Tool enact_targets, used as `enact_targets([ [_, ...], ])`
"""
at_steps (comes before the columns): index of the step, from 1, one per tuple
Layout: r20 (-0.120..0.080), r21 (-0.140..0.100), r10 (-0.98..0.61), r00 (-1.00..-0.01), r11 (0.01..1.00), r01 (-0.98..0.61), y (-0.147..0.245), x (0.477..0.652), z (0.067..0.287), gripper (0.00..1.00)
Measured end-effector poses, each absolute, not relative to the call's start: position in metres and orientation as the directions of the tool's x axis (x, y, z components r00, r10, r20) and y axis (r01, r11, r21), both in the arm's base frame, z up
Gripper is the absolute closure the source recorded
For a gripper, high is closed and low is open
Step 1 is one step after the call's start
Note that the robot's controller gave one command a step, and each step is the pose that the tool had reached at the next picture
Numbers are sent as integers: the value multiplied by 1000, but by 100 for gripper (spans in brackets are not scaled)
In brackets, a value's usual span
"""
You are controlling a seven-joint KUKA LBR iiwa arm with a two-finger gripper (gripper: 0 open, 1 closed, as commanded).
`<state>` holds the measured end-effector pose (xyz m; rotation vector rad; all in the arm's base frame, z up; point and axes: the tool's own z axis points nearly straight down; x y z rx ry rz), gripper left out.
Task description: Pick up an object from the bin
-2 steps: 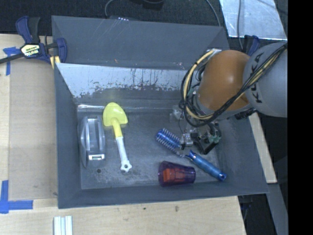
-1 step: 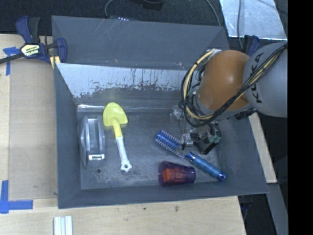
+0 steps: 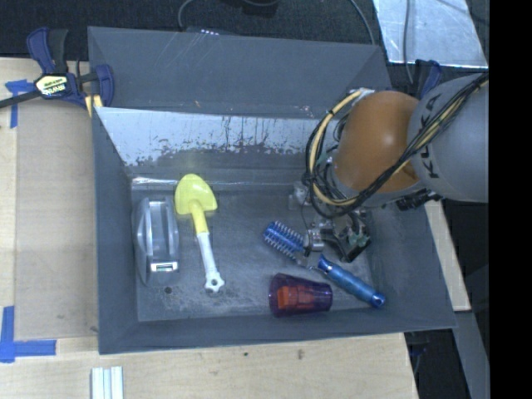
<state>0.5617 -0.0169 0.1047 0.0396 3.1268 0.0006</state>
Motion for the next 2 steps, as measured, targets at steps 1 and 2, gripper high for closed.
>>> enact_targets([
  [1, -9, 1, 66, -998, 998, 66, -18, 560, 85, 0],
  [2, -11, 4, 194, -981, 981, 194, -12, 559, 71, 100],
])
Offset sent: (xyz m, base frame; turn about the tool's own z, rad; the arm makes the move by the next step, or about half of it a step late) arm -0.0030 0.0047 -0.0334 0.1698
